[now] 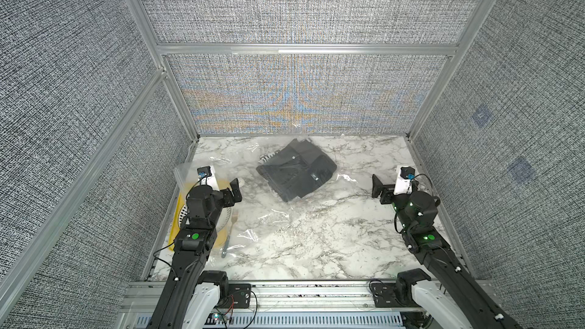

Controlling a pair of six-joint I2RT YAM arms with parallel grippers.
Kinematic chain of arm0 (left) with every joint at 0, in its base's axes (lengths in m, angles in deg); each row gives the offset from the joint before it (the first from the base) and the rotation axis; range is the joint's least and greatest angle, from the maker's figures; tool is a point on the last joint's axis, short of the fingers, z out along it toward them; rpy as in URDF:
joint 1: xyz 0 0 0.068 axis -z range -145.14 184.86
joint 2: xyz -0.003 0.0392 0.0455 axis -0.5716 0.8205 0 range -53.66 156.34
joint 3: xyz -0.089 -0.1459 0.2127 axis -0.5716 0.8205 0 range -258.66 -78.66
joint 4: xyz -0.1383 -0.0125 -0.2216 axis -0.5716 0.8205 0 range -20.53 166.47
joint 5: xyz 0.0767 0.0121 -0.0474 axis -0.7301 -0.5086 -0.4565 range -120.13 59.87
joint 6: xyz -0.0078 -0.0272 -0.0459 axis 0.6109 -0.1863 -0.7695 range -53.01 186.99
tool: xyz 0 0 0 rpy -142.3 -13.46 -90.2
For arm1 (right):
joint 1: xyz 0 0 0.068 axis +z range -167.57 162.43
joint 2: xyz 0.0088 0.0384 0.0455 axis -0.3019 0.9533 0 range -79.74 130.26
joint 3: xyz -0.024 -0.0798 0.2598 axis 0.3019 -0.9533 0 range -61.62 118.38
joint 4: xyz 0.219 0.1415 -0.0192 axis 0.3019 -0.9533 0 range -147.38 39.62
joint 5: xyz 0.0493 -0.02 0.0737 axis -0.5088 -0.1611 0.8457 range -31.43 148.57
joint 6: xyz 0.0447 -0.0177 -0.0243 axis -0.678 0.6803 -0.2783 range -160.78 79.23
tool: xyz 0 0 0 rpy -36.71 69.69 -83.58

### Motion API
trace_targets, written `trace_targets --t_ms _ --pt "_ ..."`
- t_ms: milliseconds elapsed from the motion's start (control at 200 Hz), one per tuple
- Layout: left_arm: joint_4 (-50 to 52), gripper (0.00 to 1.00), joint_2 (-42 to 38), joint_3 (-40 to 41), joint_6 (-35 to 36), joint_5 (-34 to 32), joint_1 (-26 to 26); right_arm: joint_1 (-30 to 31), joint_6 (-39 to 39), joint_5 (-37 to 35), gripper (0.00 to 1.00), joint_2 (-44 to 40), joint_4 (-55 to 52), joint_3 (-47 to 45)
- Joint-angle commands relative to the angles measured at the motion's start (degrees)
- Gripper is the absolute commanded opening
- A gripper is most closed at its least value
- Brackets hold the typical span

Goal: Place the folded shirt into the vacuum bag
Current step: Reset both arms

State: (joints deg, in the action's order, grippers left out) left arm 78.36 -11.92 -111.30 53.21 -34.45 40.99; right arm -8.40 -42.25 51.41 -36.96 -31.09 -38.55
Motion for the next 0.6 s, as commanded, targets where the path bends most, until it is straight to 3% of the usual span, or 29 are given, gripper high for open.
trace_targets --t_ms 0,170,360,596 --pt "-5.63 1.0 0.61 2.41 3.17 -6.16 -0.03 -3.23 -2.2 0.82 0.99 -0.15 9.74 -3.38" --pt "-6.45 1.0 0.63 3.9 2.95 -9.83 -0.04 -6.76 -4.75 0.54 0.99 1.56 16.9 -9.25" --pt "-8.58 1.0 2.25 4.96 6.05 -4.74 -0.03 -7.61 -6.43 -1.29 0.99 5.15 26.09 -14.96" --pt "-12.13 1.0 7.95 5.74 8.14 -9.87 -0.04 -7.76 -6.79 -4.74 0.99 11.03 37.17 -19.6"
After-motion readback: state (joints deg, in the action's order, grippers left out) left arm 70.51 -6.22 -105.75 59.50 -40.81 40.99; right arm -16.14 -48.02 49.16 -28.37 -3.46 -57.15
